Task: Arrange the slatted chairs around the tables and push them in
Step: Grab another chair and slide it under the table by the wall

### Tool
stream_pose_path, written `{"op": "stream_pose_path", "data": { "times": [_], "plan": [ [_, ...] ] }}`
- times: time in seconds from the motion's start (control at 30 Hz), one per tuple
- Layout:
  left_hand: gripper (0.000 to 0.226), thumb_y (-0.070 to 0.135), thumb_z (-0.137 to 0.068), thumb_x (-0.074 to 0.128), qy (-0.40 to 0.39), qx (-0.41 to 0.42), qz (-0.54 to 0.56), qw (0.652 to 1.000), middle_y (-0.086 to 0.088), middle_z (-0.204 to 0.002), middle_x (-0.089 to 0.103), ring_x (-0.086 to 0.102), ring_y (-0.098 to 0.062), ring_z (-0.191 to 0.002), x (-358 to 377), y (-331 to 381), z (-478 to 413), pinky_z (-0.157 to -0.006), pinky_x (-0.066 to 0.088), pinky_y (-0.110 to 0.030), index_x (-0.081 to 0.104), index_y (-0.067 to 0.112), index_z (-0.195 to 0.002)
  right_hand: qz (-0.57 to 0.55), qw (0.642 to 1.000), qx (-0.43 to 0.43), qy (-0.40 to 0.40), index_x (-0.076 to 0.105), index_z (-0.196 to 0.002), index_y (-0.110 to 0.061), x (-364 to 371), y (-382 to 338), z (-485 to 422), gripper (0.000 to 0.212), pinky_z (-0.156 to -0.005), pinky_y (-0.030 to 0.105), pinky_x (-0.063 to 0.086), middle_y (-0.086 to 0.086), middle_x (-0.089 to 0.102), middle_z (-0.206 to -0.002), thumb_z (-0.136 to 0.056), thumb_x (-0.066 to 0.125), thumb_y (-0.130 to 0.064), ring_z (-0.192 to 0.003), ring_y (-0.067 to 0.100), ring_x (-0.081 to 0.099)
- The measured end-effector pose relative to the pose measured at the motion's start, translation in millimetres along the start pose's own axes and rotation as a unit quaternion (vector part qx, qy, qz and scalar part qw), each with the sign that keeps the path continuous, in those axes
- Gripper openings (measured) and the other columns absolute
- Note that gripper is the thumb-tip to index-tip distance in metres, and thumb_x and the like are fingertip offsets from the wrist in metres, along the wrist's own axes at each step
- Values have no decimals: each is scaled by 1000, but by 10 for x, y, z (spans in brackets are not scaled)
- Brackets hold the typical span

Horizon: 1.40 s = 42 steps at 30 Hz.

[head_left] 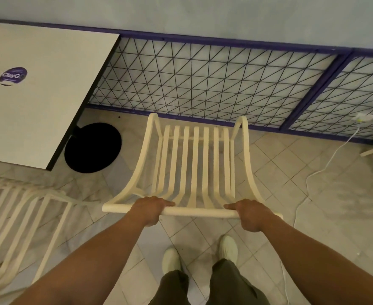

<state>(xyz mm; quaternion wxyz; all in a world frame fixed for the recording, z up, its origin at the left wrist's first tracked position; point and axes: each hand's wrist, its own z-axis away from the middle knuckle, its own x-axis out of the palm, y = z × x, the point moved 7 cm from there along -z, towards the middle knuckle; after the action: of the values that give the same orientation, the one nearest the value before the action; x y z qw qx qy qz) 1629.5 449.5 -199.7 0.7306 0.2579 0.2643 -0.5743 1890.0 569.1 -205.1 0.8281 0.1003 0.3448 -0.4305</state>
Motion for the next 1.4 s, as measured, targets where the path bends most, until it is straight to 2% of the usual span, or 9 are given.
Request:
{"op": "stream_pose_path", "data": {
  "times": [0.3, 0.57, 0.87, 1.2, 1.4],
  "plan": [
    [81, 0, -93, 52, -9, -37, 64, 997, -3, -128, 57, 60, -25, -111, 105, 279, 42, -89, 51, -39, 28, 49, -153, 46, 998, -40, -5, 32, -148, -47, -260, 264, -111, 75, -94, 35, 50, 0, 55, -131, -90, 59, -9, -107, 21, 59],
    [77, 2, -93, 54, 10, -75, 114, 991, -3, -124, 60, 62, -25, -102, 105, 561, 2, -80, 52, -38, 32, 47, -152, 98, 992, -82, -15, 34, -147, -49, -522, 502, -268, 71, -97, 36, 49, -1, 54, -135, -90, 57, -12, -112, 22, 58],
    [71, 7, -96, 55, 26, -111, 175, 978, -2, -128, 56, 59, -25, -110, 138, 849, -44, -92, 53, -41, 33, 45, -152, 140, 982, -123, -41, 37, -146, -48, -799, 696, -391, 72, -94, 34, 48, 0, 56, -131, -90, 58, -8, -110, 22, 59],
    [71, 11, -94, 60, 34, -124, 175, 976, -1, -121, 62, 64, -25, -103, 134, 906, -78, -92, 56, -44, 35, 48, -150, 172, 977, -124, -19, 35, -146, -51, -873, 752, -420, 71, -91, 33, 48, -2, 57, -130, -91, 58, -10, -106, 20, 61],
    [72, 8, -93, 58, 37, -109, 173, 978, -3, -121, 59, 63, -27, -105, 131, 898, -93, -91, 55, -45, 37, 47, -149, 199, 975, -98, -5, 33, -145, -53, -853, 758, -451, 71, -97, 40, 41, -4, 54, -134, -93, 52, -8, -115, 22, 56]
  ]
}}
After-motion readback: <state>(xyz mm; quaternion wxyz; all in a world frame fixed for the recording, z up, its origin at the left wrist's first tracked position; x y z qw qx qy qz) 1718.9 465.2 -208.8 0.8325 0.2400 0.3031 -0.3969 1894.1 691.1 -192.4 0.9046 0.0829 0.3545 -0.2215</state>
